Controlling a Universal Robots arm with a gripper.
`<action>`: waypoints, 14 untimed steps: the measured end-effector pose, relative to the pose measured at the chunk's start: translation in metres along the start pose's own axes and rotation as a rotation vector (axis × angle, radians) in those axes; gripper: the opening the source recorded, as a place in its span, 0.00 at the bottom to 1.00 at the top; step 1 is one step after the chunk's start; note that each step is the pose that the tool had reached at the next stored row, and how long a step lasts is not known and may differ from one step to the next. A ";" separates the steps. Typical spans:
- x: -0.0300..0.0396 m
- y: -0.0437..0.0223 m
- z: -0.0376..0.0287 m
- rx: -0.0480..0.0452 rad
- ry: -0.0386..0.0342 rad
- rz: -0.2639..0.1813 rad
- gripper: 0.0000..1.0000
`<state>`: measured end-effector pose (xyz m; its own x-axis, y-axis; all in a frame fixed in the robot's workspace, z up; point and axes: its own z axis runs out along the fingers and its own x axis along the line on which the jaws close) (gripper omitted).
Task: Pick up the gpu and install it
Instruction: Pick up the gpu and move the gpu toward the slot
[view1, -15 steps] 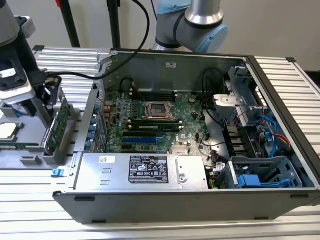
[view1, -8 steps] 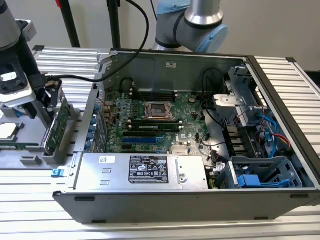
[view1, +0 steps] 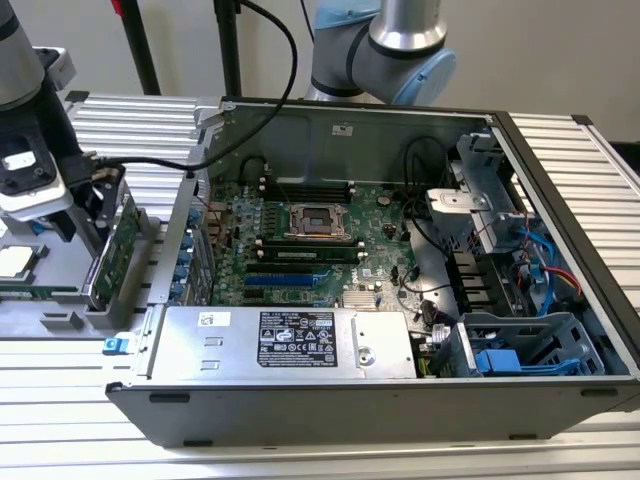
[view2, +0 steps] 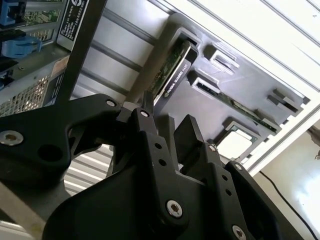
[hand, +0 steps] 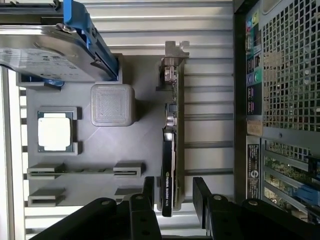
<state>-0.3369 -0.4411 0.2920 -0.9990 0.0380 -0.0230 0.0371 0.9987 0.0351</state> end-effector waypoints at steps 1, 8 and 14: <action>0.0000 0.0000 0.0008 0.0001 -0.0001 0.003 1.00; 0.0004 -0.0002 0.0061 0.0019 -0.0005 0.013 1.00; 0.0009 -0.0004 0.0111 0.0028 -0.0007 0.017 1.00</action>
<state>-0.3376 -0.4411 0.2809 -0.9982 0.0546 -0.0231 0.0539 0.9980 0.0326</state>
